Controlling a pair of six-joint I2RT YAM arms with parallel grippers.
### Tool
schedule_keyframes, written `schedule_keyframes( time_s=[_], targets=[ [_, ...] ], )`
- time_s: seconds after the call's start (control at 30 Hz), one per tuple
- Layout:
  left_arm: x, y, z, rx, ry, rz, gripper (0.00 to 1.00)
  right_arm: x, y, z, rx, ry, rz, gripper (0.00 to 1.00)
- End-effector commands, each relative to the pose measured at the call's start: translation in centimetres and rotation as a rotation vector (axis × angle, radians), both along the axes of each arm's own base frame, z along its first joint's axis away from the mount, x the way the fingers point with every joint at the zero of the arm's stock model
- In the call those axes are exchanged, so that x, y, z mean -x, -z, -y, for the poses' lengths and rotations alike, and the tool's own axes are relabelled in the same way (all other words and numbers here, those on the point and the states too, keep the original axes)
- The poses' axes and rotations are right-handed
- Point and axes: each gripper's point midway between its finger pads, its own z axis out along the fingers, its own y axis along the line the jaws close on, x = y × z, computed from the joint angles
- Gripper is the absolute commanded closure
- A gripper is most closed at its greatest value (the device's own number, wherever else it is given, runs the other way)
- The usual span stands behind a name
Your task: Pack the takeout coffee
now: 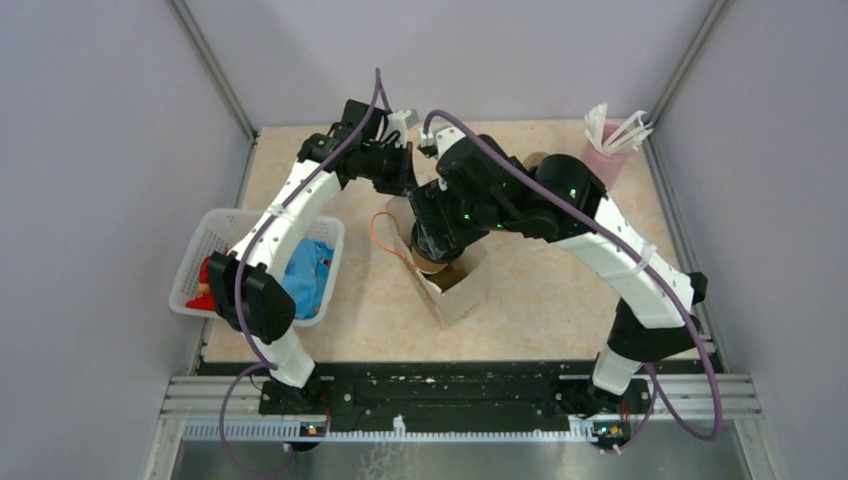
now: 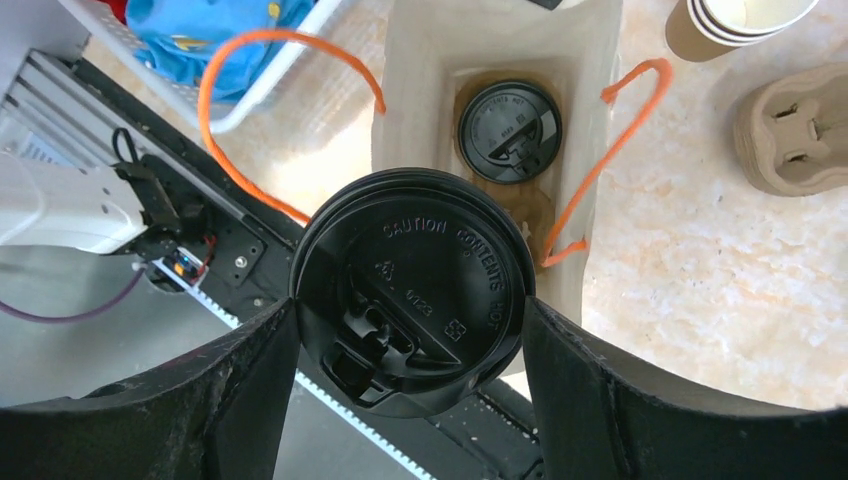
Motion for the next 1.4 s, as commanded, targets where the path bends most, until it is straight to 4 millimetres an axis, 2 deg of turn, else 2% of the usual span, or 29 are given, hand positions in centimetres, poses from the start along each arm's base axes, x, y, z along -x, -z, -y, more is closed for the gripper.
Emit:
schedule_keyframes(
  time_s=[0.0,0.37,0.57,0.9,1.03,1.33,1.37],
  targets=[
    [-0.6,-4.0,0.4,0.043,0.014,0.143,1.0,0.0,-0.7,0.3,0.014,0.054,0.049,0.26],
    [0.1,-6.2,0.2,0.082,-0.021,0.169,1.0,0.0,0.9,1.6,0.082,0.111,0.065,0.27],
    [0.5,-7.8,-0.1,0.107,-0.046,0.193,1.0,-0.2,2.1,1.2,0.115,0.071,0.109,0.27],
    [1.7,-9.5,-0.4,0.156,-0.022,0.296,1.0,-3.2,4.9,-1.1,0.14,0.105,0.234,0.28],
    [2.4,-9.6,-0.6,0.162,-0.008,0.321,1.0,-4.0,5.3,-1.5,0.094,0.119,0.275,0.29],
    [4.0,-9.3,-0.9,0.199,0.003,0.343,1.0,-5.0,5.7,-0.1,0.03,0.133,0.361,0.31],
    [4.2,-9.3,-0.9,0.204,0.004,0.346,1.0,-5.0,6.2,-0.2,0.038,0.115,0.372,0.31]
  ],
)
